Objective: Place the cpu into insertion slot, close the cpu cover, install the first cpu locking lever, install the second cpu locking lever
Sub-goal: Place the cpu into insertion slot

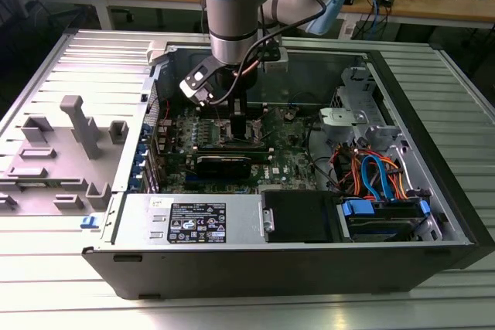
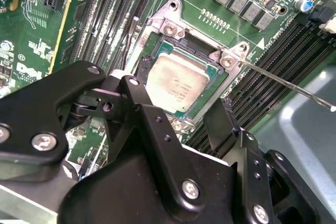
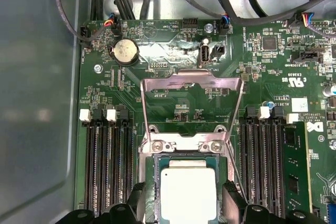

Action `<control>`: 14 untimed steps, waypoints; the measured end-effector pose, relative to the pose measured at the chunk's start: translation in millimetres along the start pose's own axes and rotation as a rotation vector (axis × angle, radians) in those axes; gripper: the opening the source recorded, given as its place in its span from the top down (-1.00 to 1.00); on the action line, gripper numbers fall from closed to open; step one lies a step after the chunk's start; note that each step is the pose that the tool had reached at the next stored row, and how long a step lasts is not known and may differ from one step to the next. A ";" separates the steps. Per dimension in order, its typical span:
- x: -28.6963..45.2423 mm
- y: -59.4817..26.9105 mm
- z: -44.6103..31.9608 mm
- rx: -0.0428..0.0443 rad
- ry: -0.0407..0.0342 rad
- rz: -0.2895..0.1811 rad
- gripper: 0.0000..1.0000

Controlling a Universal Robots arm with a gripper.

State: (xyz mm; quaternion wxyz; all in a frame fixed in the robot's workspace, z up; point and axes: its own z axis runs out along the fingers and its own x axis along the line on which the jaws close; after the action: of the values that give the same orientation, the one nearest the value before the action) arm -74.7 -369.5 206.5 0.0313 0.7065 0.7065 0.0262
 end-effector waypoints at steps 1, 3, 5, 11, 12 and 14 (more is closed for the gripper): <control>0.0 0.0 0.0 0.0000 0.0000 0.000 -0.37; 0.0 -0.1 0.0 0.0000 0.0002 0.000 -0.37; 0.0 -0.7 0.0 -0.0001 0.0004 0.000 -0.37; 0.0 -6.8 -0.4 0.0000 0.0097 0.001 -0.37; 0.0 -7.5 -0.2 -0.0001 0.0114 0.001 -0.37; 0.0 -8.1 1.5 -0.0001 0.0141 0.001 -0.37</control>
State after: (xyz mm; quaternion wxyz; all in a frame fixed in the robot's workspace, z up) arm -82.7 -369.4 204.3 0.0264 0.7067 0.7063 0.0313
